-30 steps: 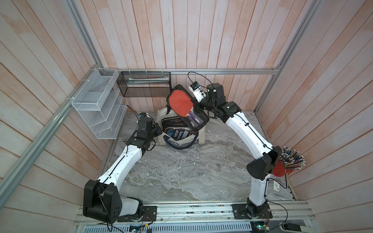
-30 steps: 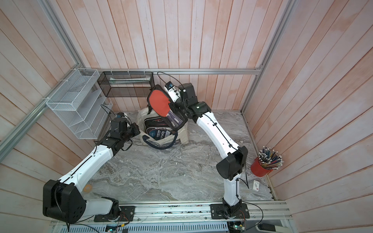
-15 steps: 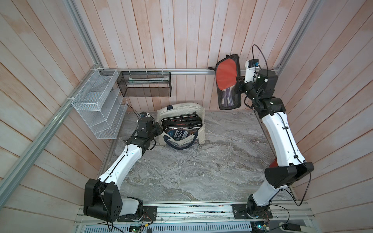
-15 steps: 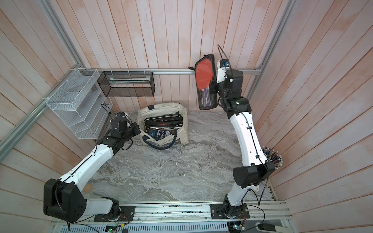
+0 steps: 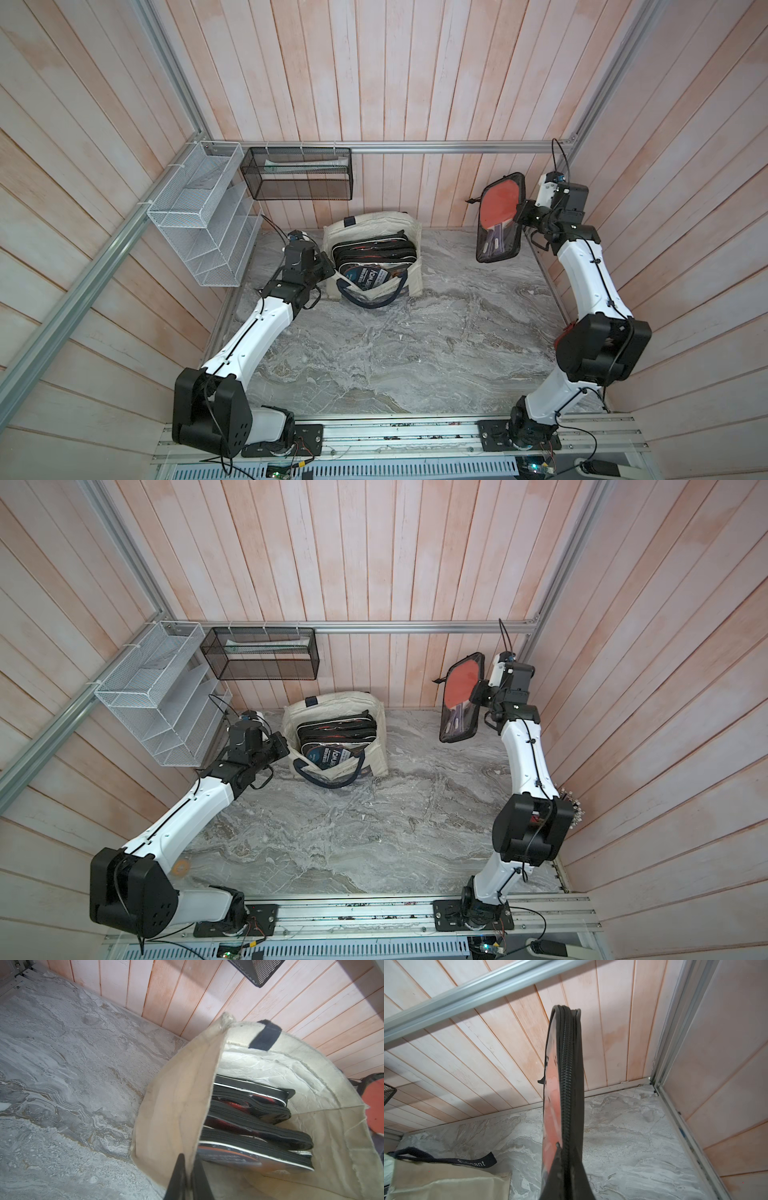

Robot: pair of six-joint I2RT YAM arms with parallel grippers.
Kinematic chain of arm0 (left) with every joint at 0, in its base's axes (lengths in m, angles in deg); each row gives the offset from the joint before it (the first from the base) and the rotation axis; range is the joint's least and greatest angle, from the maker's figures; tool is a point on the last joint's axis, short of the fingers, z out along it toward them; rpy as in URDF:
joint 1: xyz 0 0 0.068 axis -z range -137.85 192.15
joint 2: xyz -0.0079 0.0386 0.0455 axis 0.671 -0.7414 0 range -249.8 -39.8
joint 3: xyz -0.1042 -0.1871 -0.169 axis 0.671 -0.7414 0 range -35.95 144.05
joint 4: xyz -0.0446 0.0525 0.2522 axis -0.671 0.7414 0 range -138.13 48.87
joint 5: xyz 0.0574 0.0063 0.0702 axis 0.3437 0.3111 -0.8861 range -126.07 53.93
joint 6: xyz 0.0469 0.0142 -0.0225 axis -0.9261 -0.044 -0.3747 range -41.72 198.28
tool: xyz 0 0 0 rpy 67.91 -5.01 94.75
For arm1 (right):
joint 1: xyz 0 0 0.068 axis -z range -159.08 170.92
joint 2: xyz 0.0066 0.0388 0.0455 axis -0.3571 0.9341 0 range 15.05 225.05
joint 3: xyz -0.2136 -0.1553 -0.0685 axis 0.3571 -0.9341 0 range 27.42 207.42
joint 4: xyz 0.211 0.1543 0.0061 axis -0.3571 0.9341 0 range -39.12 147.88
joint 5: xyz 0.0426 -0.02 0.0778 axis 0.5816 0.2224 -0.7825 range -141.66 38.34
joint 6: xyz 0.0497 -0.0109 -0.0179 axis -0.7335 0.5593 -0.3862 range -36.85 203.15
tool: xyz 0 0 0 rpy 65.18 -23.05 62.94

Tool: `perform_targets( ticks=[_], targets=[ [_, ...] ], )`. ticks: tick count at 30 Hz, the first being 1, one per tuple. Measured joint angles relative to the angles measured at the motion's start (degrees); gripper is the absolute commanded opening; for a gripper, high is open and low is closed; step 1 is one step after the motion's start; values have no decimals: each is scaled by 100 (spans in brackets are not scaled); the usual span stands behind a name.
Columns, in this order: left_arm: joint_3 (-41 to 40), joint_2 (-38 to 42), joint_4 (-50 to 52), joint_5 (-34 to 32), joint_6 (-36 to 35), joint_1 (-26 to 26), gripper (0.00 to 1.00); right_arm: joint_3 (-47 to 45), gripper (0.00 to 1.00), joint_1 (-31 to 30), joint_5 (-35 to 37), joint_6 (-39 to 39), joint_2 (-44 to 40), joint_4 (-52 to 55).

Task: Remove the ping pong set from the canvas bag
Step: Place the ping pong set at the corner of the board.

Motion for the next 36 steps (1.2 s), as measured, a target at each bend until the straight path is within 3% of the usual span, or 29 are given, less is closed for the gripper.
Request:
perform_targets(
  ticks=[5, 11, 25, 28, 32, 36],
  targets=[
    [0, 0, -2, 13, 0, 0, 0, -155, 0, 450, -778, -433, 507, -299],
    [0, 0, -2, 15, 0, 0, 0, -155, 0, 505, -850, -433, 1073, -308],
    [0, 0, -4, 15, -2, 0, 0, 87, 0, 496, 173, -192, 2146, 20],
    [0, 0, -4, 15, -2, 0, 0, 313, 49, 487, 527, -127, 2347, 155],
    [0, 0, -4, 15, -4, 0, 0, 337, 97, 481, 977, -42, 2371, 140],
    [0, 0, -7, 15, -7, 0, 0, 223, 95, 435, 1281, 90, 2284, 52]
  ],
)
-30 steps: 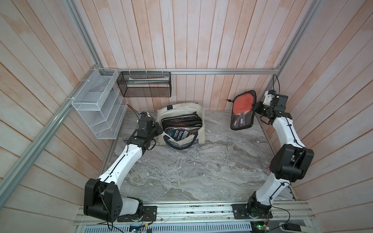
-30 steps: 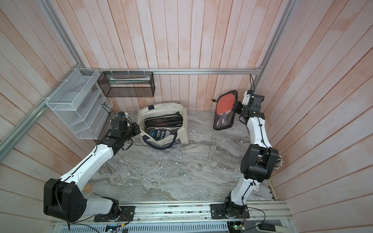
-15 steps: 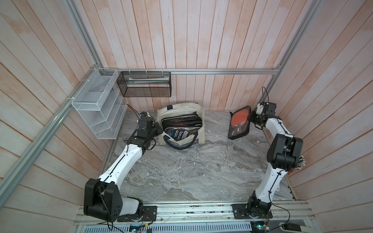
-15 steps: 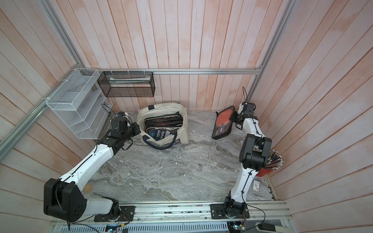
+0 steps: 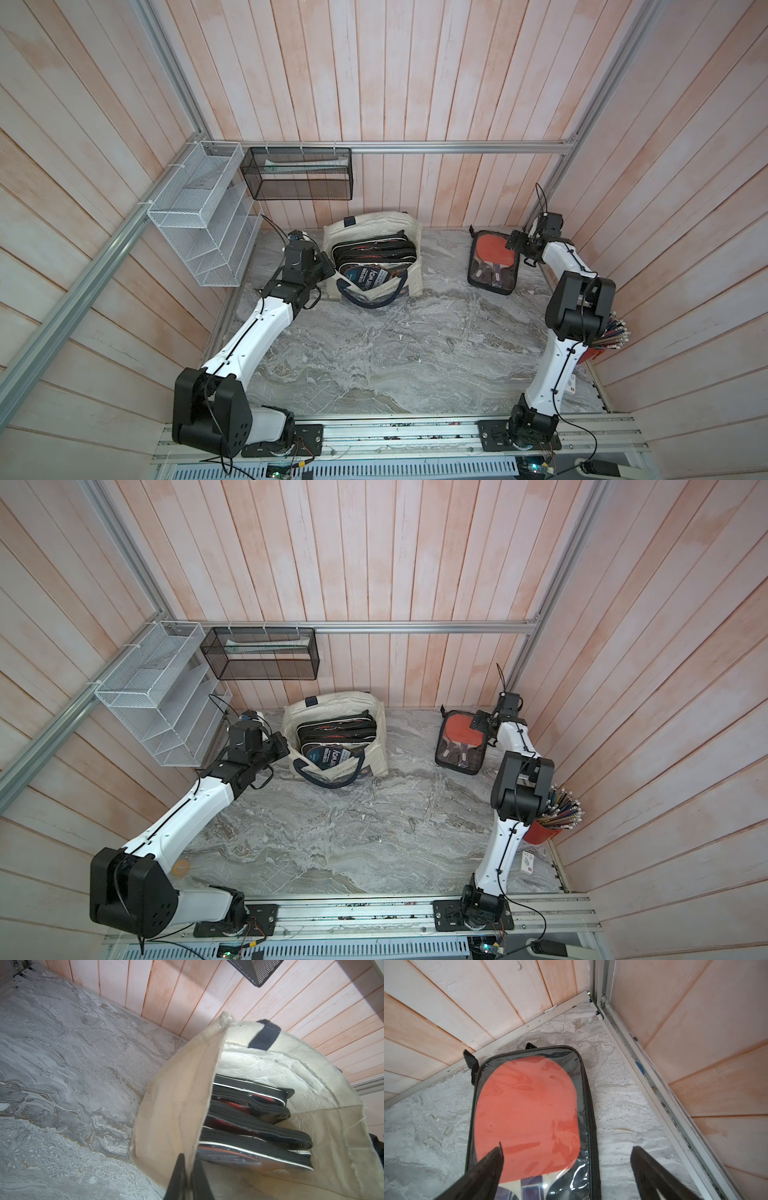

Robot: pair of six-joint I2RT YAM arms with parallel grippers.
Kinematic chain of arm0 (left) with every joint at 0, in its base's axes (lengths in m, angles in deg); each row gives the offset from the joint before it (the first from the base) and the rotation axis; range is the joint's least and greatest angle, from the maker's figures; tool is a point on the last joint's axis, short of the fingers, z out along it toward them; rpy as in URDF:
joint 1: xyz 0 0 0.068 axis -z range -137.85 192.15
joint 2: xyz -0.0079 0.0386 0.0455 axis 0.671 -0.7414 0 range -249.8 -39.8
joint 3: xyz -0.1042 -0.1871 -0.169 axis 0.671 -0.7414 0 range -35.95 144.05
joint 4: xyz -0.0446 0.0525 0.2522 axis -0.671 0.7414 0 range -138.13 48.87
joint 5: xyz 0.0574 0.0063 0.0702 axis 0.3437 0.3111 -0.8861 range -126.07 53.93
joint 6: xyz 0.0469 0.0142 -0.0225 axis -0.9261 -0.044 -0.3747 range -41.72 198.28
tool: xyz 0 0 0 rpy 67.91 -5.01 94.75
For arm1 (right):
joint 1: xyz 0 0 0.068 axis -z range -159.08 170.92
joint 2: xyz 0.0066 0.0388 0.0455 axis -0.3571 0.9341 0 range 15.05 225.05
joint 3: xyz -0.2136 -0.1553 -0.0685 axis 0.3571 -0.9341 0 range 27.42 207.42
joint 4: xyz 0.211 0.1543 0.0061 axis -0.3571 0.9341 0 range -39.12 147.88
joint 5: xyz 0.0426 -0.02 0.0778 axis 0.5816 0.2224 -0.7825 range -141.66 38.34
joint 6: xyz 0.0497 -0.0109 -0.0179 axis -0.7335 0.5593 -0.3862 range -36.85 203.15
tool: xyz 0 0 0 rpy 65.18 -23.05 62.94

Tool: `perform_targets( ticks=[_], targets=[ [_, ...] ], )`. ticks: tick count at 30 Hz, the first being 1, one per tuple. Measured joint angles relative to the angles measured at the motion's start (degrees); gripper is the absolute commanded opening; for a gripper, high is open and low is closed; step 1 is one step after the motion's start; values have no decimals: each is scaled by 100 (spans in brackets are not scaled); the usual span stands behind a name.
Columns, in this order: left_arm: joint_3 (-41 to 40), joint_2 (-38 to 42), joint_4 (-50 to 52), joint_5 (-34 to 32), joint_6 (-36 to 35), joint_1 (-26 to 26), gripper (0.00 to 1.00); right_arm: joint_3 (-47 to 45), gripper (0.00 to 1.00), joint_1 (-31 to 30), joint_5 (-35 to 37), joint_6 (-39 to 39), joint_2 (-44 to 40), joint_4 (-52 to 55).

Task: Remove the ping pong set from the canvas bag
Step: Place the ping pong set at the corner of the board.

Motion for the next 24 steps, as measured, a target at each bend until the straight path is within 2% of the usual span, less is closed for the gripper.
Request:
perform_targets(
  ticks=[1, 4, 5, 6, 9, 10, 16, 24],
  targets=[
    [0, 0, 0, 0, 0, 0, 0, -48, 89, -28, 22, 46, -50, -7],
    [0, -2, -4, 0, 2, 0, 0, -201, 65, -199, -20, 186, -273, -33],
    [0, -4, -13, 2, 2, 0, 0, -249, 62, -293, -50, 236, -356, -50],
    [0, -15, -28, 4, 2, 0, 0, -293, 63, -431, -79, 271, -442, -63],
    [0, -26, -55, 9, 0, 0, 0, -372, 80, -1001, -205, 385, -654, -107],
    [0, -26, -57, 22, 0, 0, 0, -407, 83, -1244, -256, 461, -723, -138],
    [0, -26, -59, 24, -22, 0, 0, -337, 83, -2649, -546, 874, -1314, -122],
    [0, -26, -90, 26, -20, 0, 0, 1259, 80, -3945, -756, 1860, -1552, 343]
  ],
)
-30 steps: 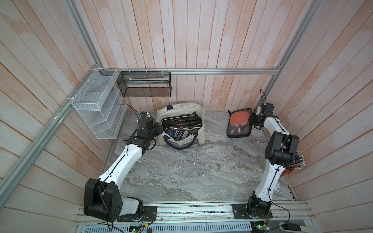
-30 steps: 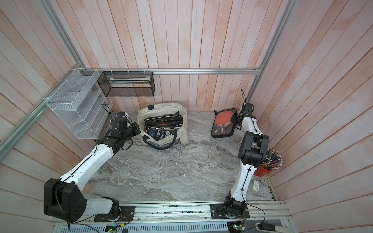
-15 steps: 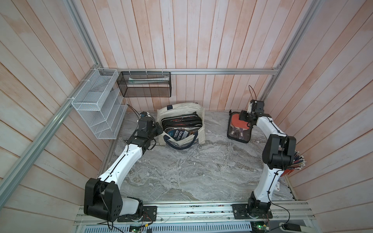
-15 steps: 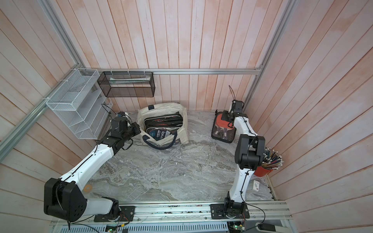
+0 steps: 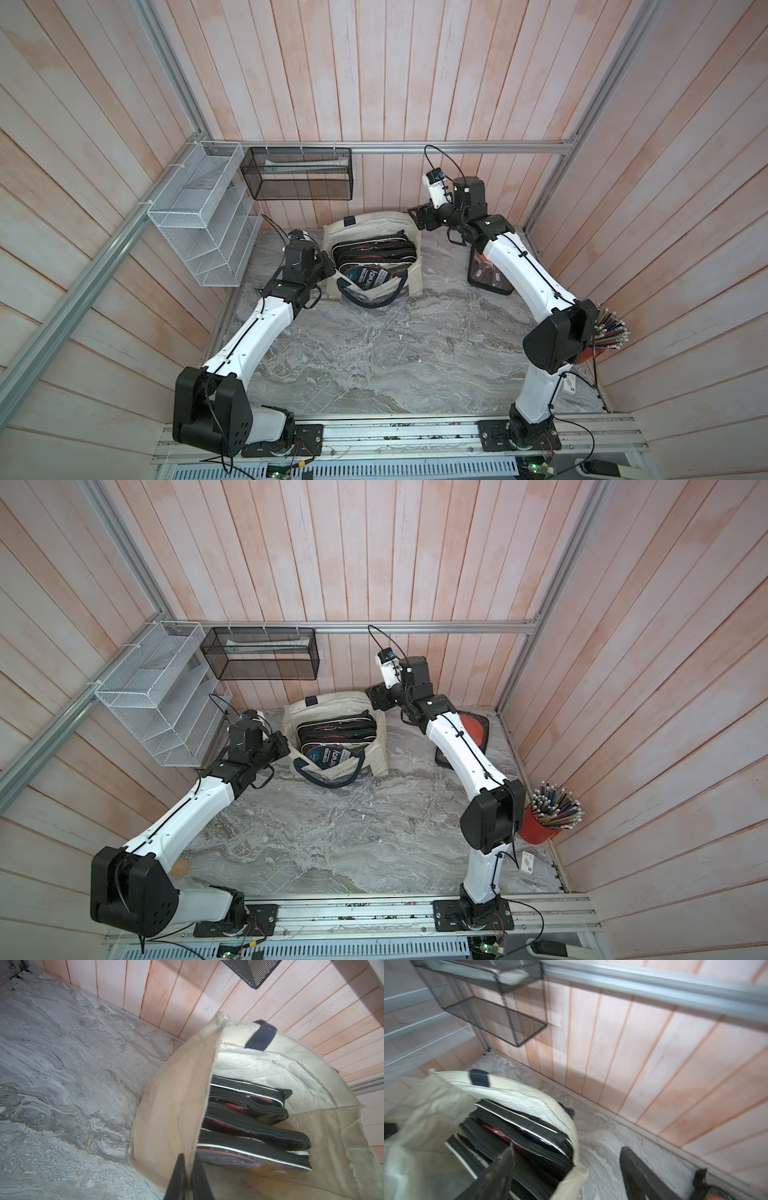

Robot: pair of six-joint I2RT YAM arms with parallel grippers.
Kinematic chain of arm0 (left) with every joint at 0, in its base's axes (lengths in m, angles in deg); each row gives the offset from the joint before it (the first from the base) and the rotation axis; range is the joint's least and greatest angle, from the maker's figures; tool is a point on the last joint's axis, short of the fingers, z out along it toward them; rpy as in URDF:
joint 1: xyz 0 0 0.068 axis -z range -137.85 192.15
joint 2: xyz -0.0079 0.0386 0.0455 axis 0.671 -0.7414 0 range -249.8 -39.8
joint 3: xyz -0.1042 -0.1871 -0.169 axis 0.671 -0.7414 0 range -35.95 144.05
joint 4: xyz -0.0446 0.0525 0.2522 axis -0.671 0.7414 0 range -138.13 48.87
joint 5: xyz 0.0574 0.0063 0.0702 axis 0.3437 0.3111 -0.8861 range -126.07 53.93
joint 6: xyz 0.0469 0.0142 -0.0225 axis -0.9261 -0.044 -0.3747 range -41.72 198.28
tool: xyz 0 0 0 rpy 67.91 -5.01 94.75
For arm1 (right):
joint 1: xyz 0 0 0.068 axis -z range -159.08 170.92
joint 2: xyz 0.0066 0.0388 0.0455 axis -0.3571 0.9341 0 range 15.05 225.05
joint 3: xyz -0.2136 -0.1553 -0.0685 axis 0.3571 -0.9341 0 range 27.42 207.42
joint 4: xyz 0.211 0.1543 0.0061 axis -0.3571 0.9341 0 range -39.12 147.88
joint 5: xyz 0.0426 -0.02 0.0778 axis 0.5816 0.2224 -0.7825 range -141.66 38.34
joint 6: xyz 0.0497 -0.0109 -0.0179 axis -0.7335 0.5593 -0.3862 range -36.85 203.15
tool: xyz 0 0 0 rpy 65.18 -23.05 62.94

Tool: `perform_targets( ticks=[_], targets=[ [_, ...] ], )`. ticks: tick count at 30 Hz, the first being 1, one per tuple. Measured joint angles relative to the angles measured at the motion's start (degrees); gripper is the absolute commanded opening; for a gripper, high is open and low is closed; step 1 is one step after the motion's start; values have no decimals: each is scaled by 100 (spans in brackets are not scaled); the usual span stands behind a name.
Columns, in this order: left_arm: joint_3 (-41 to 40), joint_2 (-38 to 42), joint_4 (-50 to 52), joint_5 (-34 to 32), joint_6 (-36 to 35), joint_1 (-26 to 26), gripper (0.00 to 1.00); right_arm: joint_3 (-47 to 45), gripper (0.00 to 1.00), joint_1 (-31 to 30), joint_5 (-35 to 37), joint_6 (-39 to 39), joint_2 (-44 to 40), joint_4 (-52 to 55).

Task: Remove the ping pong set from the canvas bag
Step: Place the ping pong set at the corner of the board, then pick up the ping pong set from the canvas bag.

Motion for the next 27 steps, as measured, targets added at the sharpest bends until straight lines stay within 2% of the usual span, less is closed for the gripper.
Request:
perform_targets(
  ticks=[5, 11, 18, 27],
  targets=[
    [0, 0, -13, 0, 0, 0, 0, 555, 79, -520, -319, 549, 190, 612],
    [0, 0, -15, 0, 0, 0, 0, 732, 73, -844, -468, 975, 855, 1300],
    [-96, 13, -136, 42, 2, -4, 0, 918, 69, -1051, -367, 1189, 1523, 1827],
    [-177, 33, -256, 103, 4, -4, 0, 1147, 64, -1182, -90, 1342, 1596, 1945]
  ],
)
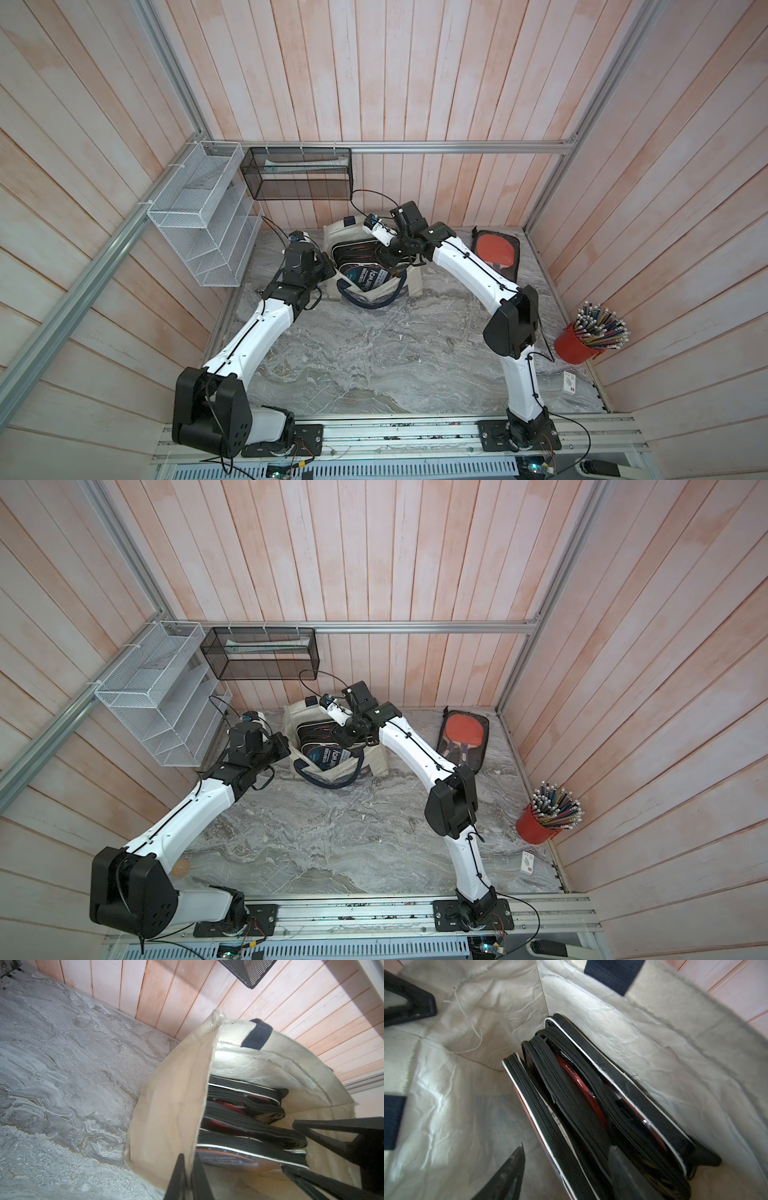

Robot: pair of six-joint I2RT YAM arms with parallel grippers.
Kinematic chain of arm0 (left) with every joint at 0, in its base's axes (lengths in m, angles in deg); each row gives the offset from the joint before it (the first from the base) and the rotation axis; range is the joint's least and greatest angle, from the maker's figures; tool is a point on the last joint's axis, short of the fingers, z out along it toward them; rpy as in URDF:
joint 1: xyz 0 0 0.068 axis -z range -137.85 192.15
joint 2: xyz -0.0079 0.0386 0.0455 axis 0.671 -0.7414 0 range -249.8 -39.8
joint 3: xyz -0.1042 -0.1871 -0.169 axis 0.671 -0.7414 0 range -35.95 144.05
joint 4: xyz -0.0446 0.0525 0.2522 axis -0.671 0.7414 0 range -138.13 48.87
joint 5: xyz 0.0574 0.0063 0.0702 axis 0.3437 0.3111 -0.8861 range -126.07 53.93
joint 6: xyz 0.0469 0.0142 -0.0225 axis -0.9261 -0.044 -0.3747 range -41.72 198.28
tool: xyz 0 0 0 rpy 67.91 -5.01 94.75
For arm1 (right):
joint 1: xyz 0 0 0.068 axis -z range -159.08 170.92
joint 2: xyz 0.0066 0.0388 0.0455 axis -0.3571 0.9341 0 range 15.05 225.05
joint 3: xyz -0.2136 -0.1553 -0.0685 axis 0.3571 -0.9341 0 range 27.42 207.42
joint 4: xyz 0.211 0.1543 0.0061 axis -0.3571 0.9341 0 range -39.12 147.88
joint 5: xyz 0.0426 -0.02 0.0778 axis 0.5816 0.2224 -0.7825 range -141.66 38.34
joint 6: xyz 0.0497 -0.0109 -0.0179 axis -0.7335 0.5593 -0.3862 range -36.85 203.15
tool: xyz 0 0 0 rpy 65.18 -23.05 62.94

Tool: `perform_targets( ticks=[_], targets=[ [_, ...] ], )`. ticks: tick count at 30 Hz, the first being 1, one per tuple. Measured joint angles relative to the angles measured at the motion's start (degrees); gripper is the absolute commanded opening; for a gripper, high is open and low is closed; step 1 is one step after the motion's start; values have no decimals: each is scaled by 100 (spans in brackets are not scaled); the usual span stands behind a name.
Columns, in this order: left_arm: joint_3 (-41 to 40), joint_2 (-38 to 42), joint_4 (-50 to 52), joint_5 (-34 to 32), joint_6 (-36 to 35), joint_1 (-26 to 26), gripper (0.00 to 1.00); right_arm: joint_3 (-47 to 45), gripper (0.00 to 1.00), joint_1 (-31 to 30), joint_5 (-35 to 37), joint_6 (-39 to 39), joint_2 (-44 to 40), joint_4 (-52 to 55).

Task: Remove the ping pong set from the canvas bag
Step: Pick up the ping pong set from the canvas bag.

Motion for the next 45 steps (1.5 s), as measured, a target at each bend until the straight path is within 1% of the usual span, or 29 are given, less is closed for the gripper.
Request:
perform_targets(
  ticks=[10, 12, 15, 16, 17, 19, 22, 25, 26, 36, 38, 39, 40, 41, 42, 44, 45],
  targets=[
    [-61, 2, -103, 4, 0, 0, 0, 50, 58, -72, 173, 94, 461, 79],
    [-61, 2, -103, 7, 0, 0, 0, 52, 56, -90, 210, 98, 479, 101],
    [-72, 2, -120, 7, 0, -2, 0, 111, 46, -94, 238, 116, 479, 116],
    [-81, 2, -129, 7, 0, -2, 0, 125, 46, -94, 258, 125, 479, 120],
    [-85, 2, -131, 7, 0, -2, 0, 129, 46, -96, 262, 111, 481, 120],
    [-87, 2, -144, 7, 0, -9, 0, 136, 52, -101, 304, 101, 501, 116],
    [-101, 9, -149, 7, 0, -11, 0, 184, 54, -107, 358, 109, 549, 96],
    [-131, 26, -164, 9, 2, -13, 0, 269, 63, -111, 417, 98, 603, 103],
    [-136, 31, -166, 9, 2, -13, 0, 304, 64, -114, 457, 109, 629, 92],
    [-146, 33, -168, 20, 2, -24, 0, 382, 65, -221, 868, 140, 684, -11],
    [-146, 33, -168, 20, 2, -24, 0, 382, 64, -229, 925, 153, 684, -22],
    [-146, 33, -170, 22, 2, -24, 0, 382, 62, -236, 944, 170, 684, -28],
    [-146, 35, -170, 22, 2, -24, 0, 382, 58, -240, 953, 186, 684, -35],
    [-146, 33, -173, 22, 7, -24, 0, 382, 50, -247, 953, 225, 684, -39],
    [-151, 35, -184, 22, 20, -24, 0, 382, 36, -256, 955, 227, 684, -46],
    [-160, 35, -208, 22, 24, -31, 0, 382, 13, -280, 938, 229, 697, -44],
    [-160, 33, -212, 20, 24, -35, 0, 382, 0, -297, 946, 236, 708, -48]
  ],
)
